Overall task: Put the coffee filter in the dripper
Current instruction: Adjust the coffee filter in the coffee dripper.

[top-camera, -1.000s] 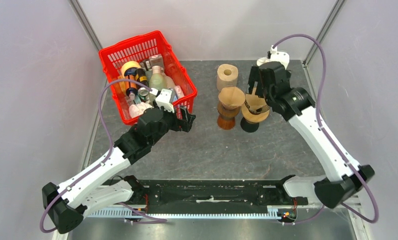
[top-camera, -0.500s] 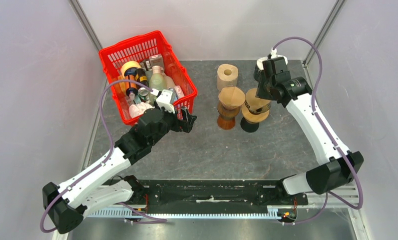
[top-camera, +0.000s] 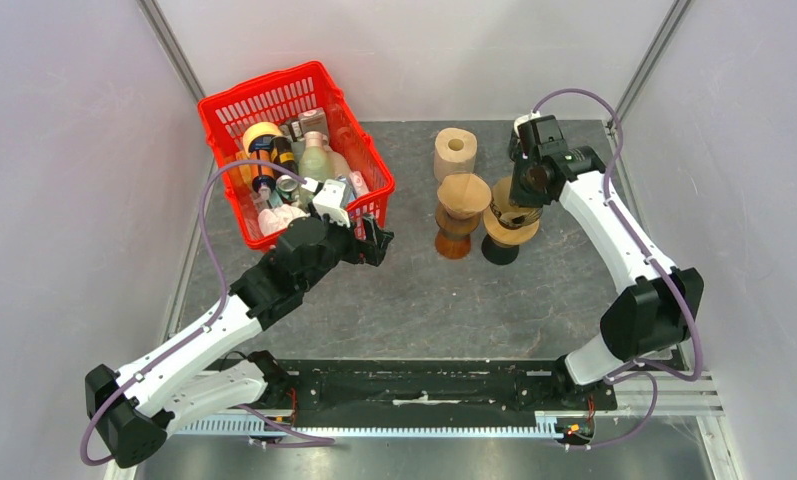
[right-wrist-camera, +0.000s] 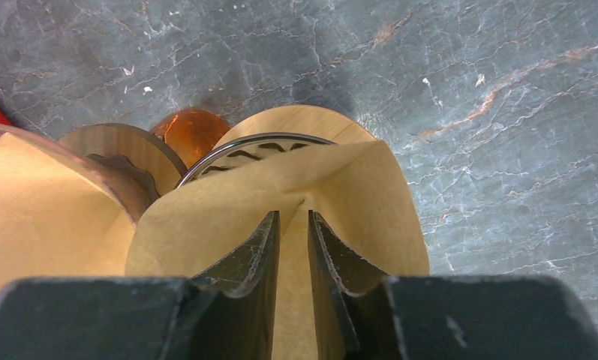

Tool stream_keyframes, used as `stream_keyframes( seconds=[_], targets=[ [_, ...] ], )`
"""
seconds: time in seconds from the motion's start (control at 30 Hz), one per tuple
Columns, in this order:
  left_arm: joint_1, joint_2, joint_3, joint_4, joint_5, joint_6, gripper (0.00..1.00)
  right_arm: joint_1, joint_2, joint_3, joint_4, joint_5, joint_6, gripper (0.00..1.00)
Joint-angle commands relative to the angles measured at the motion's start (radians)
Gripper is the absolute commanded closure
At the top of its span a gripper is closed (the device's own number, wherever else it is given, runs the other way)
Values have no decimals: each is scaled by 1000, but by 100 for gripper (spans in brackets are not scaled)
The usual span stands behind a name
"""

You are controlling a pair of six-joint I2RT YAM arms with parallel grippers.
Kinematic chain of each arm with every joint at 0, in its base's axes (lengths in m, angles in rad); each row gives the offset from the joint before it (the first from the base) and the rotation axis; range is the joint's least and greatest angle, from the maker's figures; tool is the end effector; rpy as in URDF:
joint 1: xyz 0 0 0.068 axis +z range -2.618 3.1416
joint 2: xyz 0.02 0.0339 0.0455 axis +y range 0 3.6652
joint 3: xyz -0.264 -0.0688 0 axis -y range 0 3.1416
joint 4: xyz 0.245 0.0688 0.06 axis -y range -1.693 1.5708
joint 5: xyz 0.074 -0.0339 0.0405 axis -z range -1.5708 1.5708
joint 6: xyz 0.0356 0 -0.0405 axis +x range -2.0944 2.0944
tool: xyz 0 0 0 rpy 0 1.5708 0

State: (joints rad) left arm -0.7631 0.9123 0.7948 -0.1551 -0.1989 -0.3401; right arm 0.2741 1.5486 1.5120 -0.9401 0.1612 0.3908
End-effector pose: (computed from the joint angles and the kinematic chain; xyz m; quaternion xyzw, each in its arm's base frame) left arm 0.1593 -0.1426 0.3238 0.1077 0.7876 -0.2478 0.5537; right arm 0.3118 0.0817 0.3380 0.0791 0.9501 0.0224 0.3009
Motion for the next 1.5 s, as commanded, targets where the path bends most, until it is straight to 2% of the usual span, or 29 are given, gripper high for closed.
stream_keyframes(
  seconds=[0.0,0.77,0.83,0.93,1.27,1.37,1.47],
  targets=[
    [2,-20,-6,37,-3,9,5,-15,28,-21,2,-40,-19,73],
    [2,-15,-9,36,-16,16,5,-27,138,-29,2,-105,-59,74],
    [3,-17,-9,35,-18,16,5,-27,138,-26,-11,-107,-62,72],
    [2,-15,-9,37,-19,16,5,-27,125,-27,-19,-99,-65,59],
    [3,-25,-14,35,-40,20,5,-27,117,-15,-45,-90,-59,55],
    [2,-28,-14,35,-42,19,5,-28,114,-19,-43,-92,-58,67],
    [2,-31,-16,34,-42,20,5,-27,123,-24,-43,-90,-56,73]
  ],
)
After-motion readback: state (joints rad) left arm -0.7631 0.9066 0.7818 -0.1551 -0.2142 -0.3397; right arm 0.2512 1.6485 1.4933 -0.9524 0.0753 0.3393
